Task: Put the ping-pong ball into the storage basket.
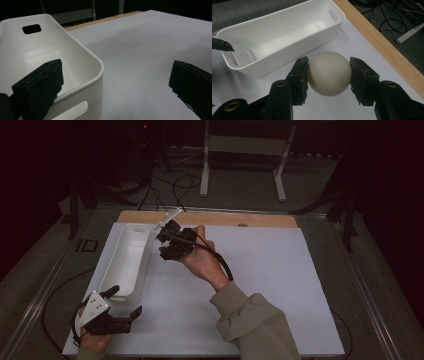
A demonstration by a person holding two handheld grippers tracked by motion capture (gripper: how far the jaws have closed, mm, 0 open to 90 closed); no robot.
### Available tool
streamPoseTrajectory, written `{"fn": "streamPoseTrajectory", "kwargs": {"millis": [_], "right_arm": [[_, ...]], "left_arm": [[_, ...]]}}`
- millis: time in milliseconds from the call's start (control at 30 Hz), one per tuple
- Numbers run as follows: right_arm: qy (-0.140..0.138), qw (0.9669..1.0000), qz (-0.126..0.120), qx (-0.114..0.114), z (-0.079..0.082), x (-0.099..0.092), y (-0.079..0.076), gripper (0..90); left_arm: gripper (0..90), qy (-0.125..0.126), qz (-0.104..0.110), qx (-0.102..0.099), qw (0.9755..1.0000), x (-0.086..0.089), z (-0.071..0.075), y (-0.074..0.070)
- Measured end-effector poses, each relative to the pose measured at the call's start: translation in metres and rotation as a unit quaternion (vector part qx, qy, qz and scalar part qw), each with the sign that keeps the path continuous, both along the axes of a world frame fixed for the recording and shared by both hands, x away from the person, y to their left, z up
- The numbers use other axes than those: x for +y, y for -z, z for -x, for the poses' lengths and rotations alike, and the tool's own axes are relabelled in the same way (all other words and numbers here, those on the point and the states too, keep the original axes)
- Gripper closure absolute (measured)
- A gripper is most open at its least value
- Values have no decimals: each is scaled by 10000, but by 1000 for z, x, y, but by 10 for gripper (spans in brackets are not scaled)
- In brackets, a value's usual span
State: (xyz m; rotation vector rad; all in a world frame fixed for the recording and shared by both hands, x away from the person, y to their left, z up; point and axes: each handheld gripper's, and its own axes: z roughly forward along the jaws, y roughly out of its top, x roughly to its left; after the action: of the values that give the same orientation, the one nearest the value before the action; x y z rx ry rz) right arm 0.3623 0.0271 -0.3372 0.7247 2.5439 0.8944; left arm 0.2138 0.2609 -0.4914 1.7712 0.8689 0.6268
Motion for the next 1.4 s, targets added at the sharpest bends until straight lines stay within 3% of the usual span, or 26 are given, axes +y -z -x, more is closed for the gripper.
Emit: {"fn": "streamPoseTrajectory", "kwargs": {"millis": [1400], "right_arm": [[51, 9999, -46, -74, -3, 14, -10, 505]], "left_arm": [[1, 0, 32, 7, 10000, 1, 0, 0]]}}
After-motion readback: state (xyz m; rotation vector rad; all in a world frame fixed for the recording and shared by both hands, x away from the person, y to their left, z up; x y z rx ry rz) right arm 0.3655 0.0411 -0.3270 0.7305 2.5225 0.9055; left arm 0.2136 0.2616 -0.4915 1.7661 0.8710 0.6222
